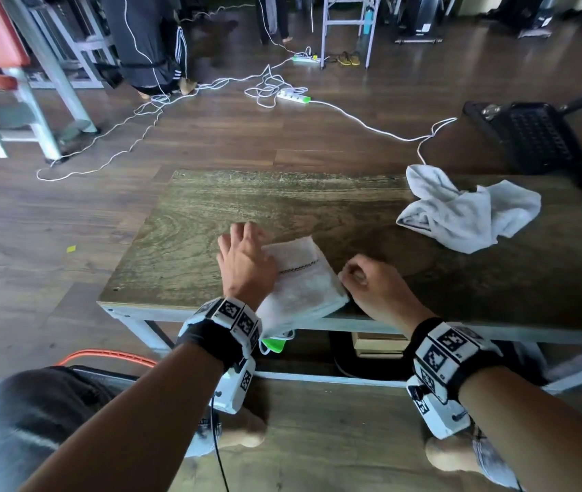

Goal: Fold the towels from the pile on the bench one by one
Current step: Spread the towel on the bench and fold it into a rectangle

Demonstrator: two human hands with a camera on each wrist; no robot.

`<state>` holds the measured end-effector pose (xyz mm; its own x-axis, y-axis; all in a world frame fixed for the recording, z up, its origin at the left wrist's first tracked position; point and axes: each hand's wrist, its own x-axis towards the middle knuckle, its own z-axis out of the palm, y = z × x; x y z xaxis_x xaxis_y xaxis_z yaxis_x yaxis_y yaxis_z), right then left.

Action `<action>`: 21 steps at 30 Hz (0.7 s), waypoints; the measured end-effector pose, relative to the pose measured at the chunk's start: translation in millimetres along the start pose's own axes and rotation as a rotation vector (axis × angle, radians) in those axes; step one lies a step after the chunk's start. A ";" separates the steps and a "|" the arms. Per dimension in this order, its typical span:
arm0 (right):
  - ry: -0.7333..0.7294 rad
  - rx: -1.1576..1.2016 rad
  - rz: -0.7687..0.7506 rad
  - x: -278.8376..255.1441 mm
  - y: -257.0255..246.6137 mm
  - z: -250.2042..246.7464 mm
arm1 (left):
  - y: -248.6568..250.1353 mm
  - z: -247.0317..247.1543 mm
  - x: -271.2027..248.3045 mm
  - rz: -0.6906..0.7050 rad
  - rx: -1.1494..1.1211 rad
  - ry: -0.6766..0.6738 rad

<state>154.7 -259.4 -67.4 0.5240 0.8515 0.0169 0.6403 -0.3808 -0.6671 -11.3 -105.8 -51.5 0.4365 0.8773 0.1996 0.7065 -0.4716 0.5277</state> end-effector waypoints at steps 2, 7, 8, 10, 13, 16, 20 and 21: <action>0.013 0.001 -0.048 -5.3 -1.7 3.9 | 3.8 1.6 -9.2 0.089 0.065 0.010; 0.016 0.003 -0.142 -11.2 1.2 20.0 | 5.3 9.5 -38.1 0.314 0.113 -0.157; 0.020 -0.020 -0.157 -12.8 1.1 21.2 | 5.5 9.9 -43.7 0.355 0.146 -0.170; -0.001 -0.075 -0.165 -15.4 1.9 23.3 | 5.1 9.8 -54.1 0.402 0.226 -0.242; -0.036 -0.135 -0.142 -16.6 4.2 26.7 | 0.2 13.8 -61.8 0.415 0.346 -0.362; -0.050 -0.110 -0.135 -17.3 7.1 26.5 | -5.9 17.6 -63.1 0.480 0.330 -0.315; -0.049 -0.072 -0.213 -23.9 9.7 25.2 | -7.2 16.4 -67.8 0.581 0.205 -0.226; -0.041 -0.075 -0.228 -25.1 11.8 26.4 | -7.6 16.3 -69.3 0.587 0.186 -0.207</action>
<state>134.3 -275.7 -95.4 0.3384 0.9321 0.1295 0.7801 -0.2009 -0.5925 -37.8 -164.4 -82.8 0.8648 0.4421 0.2380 0.3939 -0.8914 0.2242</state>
